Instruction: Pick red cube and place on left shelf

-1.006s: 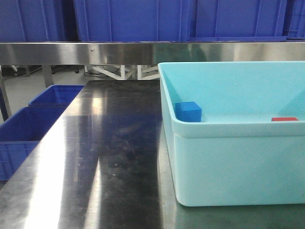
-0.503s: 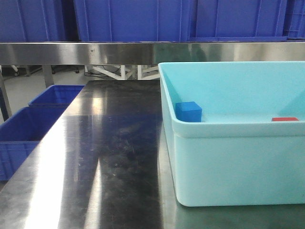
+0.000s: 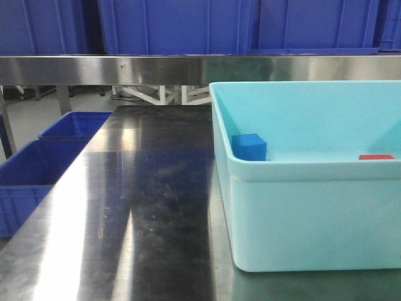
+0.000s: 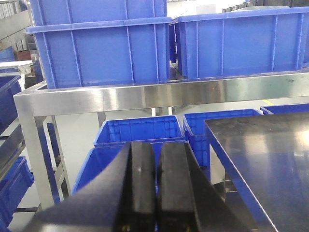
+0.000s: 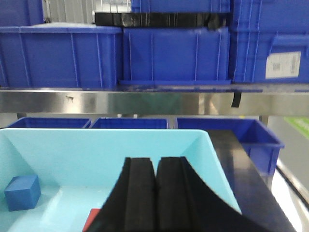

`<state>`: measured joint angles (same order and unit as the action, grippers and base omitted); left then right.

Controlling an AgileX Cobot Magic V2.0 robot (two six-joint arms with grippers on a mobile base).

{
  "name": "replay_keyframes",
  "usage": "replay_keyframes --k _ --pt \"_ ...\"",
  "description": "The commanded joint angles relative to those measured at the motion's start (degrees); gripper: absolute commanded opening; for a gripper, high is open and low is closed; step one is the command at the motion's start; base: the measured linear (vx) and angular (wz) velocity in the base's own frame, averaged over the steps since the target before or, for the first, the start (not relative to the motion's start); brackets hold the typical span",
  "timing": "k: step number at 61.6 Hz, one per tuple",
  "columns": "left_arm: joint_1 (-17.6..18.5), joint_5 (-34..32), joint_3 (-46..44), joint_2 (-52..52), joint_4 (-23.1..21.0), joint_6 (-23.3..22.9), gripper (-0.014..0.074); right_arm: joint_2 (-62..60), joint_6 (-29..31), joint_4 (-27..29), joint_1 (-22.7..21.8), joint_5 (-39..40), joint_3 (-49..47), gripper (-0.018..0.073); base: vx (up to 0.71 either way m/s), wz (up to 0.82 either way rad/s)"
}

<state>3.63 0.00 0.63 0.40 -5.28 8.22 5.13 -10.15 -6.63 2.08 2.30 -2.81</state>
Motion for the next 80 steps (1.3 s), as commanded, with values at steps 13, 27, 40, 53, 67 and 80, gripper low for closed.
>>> replay_keyframes --k 13,27,40,53,67,80 --pt "0.16 -4.78 1.26 -0.40 -0.32 0.08 0.0106 26.42 -1.37 -0.03 -0.20 -5.89 -20.99 0.0057 0.00 0.00" --pt "0.16 -4.78 1.26 -0.40 -0.32 0.08 0.0106 45.50 -1.37 4.51 -0.07 -18.69 -38.69 0.0060 -0.02 -0.10" --pt "0.16 -4.78 1.26 -0.40 -0.32 0.08 0.0106 57.85 -0.20 4.51 5.05 -28.96 -48.45 0.0110 0.00 0.00" --pt "0.16 -4.78 1.26 -0.40 -0.32 0.08 0.0106 65.07 0.20 4.51 12.00 -30.34 -51.54 0.0528 0.01 0.04" --pt "0.16 -4.78 1.26 -0.40 -0.32 0.08 0.0106 69.92 0.20 4.44 14.58 -36.05 -52.00 0.0604 0.01 0.03" --pt "0.16 -4.78 1.26 -0.40 -0.32 0.08 0.0106 72.20 0.20 4.41 14.58 -37.51 -52.00 0.0604 0.00 0.00"
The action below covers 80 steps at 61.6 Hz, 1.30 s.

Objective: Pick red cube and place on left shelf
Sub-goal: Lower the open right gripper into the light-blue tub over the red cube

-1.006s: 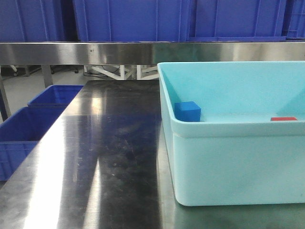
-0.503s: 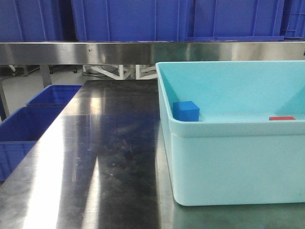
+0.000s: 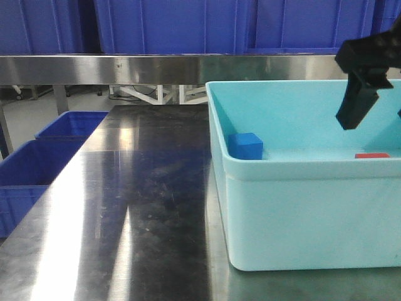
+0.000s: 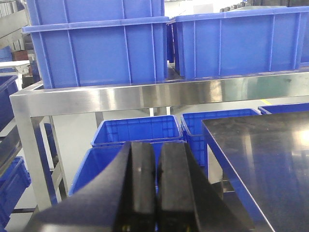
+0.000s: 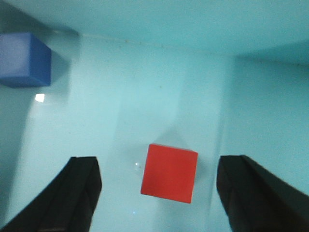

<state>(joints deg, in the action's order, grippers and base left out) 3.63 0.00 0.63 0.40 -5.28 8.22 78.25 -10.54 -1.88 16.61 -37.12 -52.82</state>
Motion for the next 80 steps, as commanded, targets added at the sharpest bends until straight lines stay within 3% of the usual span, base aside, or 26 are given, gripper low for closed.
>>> replay_keyframes --k 1,51,61,73,80 --pt "0.16 -4.78 1.26 -0.40 -0.32 0.08 0.0106 -0.73 0.60 -0.34 0.04 1.91 -1.99 0.0604 0.00 0.00" --pt "0.16 -4.78 1.26 -0.40 -0.32 0.08 0.0106 9.41 0.60 -1.20 0.04 1.89 -1.99 0.0585 0.00 0.00" --pt "0.16 -4.78 1.26 -0.40 -0.32 0.08 0.0106 9.42 0.60 -1.20 0.04 1.95 -2.19 0.0417 0.00 0.00" --pt "0.16 -4.78 1.26 -0.40 -0.32 0.08 0.0106 8.28 0.60 -1.20 0.04 1.51 -2.95 0.0048 -0.02 -0.10" --pt "0.16 -4.78 1.26 -0.40 -0.32 0.08 0.0106 5.38 0.60 -1.20 0.10 2.57 -3.86 0.0066 0.00 0.00"
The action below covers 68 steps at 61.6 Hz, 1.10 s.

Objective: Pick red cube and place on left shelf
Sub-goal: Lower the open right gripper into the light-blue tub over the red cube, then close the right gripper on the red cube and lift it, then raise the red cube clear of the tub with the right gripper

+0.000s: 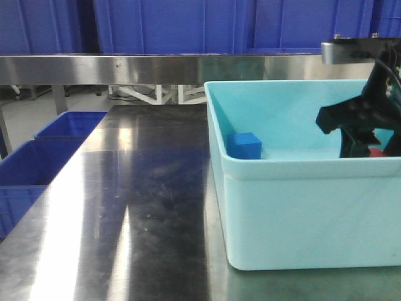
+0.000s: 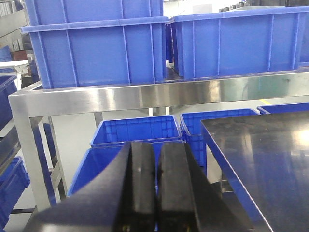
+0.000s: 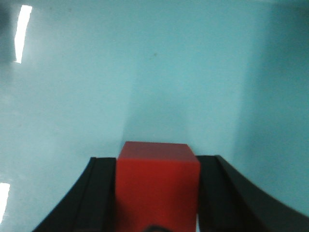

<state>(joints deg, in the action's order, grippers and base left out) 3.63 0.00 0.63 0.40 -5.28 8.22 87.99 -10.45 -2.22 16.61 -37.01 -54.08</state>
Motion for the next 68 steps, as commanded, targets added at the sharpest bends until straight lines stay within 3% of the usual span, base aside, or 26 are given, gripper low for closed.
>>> replay_keyframes --k 1,17,29,41,52,68 --pt "0.16 -4.78 1.26 -0.40 -0.32 0.08 0.0106 -5.20 0.50 -0.85 0.10 2.79 -2.74 0.0066 0.00 0.00" --pt "0.16 -4.78 1.26 -0.40 -0.32 0.08 0.0106 -19.55 0.50 -0.85 -0.81 15.36 0.64 0.0066 0.00 0.00" --pt "0.16 -4.78 1.26 -0.40 -0.32 0.08 0.0106 -31.60 0.50 -0.85 -6.95 22.76 9.83 0.0066 0.00 0.00" --pt "0.16 -4.78 1.26 -0.40 -0.32 0.08 0.0106 -45.65 0.50 -0.85 -13.26 23.53 19.36 0.0066 -0.01 -0.04" --pt "0.16 -4.78 1.26 -0.40 -0.32 0.08 0.0106 -54.63 0.50 -0.85 -13.46 23.42 24.05 0.0066 -0.01 -0.07" --pt "0.16 -4.78 1.26 -0.40 -0.32 0.08 0.0106 -56.66 0.50 -0.85 -13.46 22.44 24.26 0.0066 -0.01 -0.07"
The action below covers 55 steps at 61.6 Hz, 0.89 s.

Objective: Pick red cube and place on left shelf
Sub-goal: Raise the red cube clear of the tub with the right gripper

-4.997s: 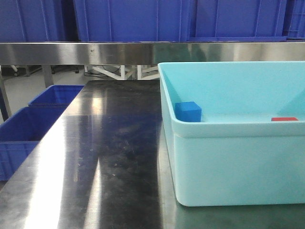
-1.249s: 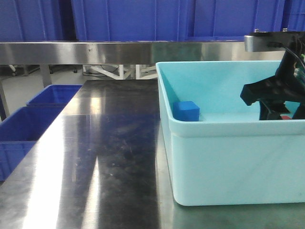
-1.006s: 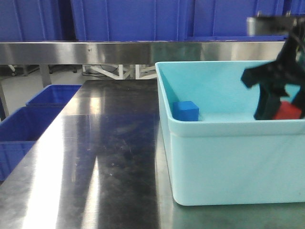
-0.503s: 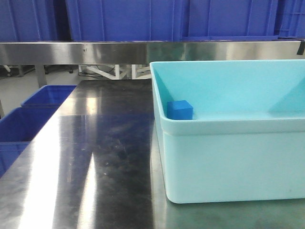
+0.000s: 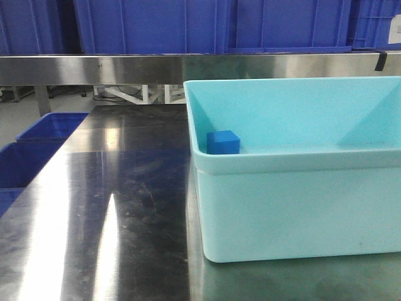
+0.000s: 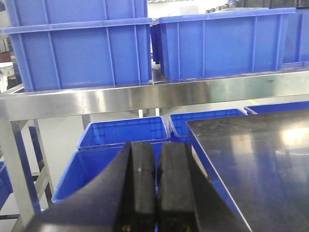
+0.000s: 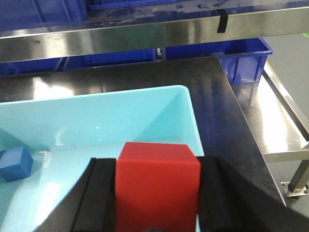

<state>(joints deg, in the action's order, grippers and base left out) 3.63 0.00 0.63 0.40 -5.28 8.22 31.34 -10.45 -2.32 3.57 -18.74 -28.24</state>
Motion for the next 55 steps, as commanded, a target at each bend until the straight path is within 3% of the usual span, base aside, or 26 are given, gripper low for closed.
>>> replay_keyframes --k 1,55 --pt "0.16 -4.78 1.26 -0.40 -0.32 0.08 0.0106 -0.02 0.50 -0.75 -0.42 4.07 -1.59 0.0066 0.00 0.00" --pt "0.16 -4.78 1.26 -0.40 -0.32 0.08 0.0106 -0.02 0.50 -0.75 -0.42 2.97 -1.59 0.0066 0.00 0.00"
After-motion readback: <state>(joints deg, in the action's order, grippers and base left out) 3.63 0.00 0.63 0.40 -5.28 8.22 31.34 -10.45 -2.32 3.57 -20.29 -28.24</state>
